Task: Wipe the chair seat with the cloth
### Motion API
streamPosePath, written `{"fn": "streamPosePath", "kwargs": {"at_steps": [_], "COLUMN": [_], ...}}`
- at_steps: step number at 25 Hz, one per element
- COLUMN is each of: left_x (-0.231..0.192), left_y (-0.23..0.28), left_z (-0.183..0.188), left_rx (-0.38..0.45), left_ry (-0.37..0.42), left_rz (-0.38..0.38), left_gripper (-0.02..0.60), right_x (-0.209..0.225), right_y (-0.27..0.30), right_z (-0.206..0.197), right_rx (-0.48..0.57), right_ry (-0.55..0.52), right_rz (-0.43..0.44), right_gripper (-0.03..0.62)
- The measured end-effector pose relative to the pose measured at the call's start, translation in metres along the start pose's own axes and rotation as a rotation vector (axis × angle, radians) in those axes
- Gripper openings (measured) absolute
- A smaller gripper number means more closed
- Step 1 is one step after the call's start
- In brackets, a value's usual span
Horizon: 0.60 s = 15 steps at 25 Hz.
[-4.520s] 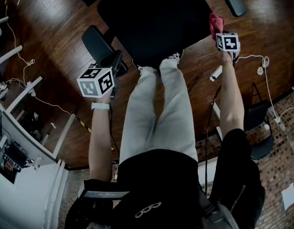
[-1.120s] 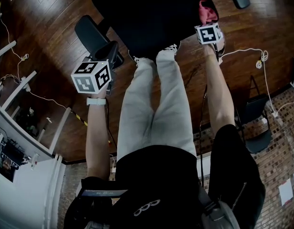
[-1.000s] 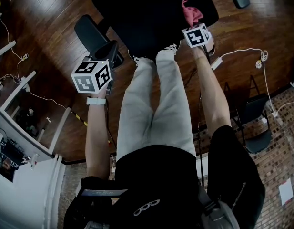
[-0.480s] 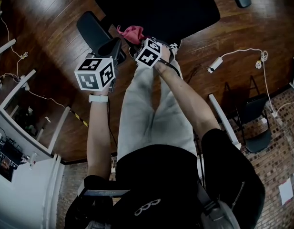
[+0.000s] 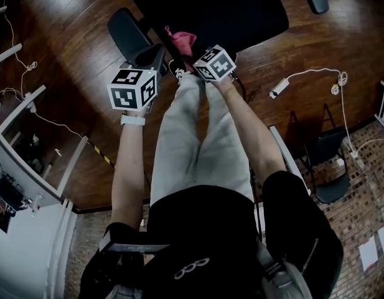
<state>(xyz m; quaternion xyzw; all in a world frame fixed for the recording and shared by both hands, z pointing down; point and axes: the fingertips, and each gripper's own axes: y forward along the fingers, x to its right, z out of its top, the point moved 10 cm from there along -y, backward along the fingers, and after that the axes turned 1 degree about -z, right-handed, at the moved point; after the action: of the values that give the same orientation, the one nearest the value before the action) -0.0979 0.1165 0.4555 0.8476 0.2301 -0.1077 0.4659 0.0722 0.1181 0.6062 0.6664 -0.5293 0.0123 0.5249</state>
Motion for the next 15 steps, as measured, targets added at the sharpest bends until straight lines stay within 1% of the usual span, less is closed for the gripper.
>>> {"fn": "streamPosePath", "kwargs": {"at_steps": [4, 7, 8, 10, 12, 15], "left_x": [0.01, 0.017, 0.021, 0.033, 0.045, 0.063], "left_y": [0.008, 0.014, 0.013, 0.002, -0.021, -0.06], "left_z": [-0.007, -0.007, -0.002, 0.01, 0.022, 0.037], "left_rx": [-0.046, -0.06, -0.052, -0.021, 0.021, 0.091], "left_ry": [0.027, -0.001, 0.002, 0.031, 0.055, 0.074], "left_rz": [0.035, 0.028, 0.017, -0.003, -0.016, -0.015], "left_gripper": [-0.009, -0.009, -0.009, -0.009, -0.009, -0.008], "right_x": [-0.005, -0.004, -0.004, -0.009, -0.025, -0.055], "right_y": [-0.034, -0.07, -0.085, -0.116, -0.143, -0.183], "right_z": [-0.01, -0.011, -0.007, 0.009, 0.026, 0.045], "right_rx": [0.001, 0.029, 0.046, 0.079, 0.115, 0.177], "right_ry": [0.033, 0.055, 0.06, 0.052, 0.029, -0.005], "right_rz": [-0.013, -0.034, -0.047, -0.069, -0.073, -0.067], "right_gripper": [0.071, 0.071, 0.071, 0.071, 0.071, 0.071]}}
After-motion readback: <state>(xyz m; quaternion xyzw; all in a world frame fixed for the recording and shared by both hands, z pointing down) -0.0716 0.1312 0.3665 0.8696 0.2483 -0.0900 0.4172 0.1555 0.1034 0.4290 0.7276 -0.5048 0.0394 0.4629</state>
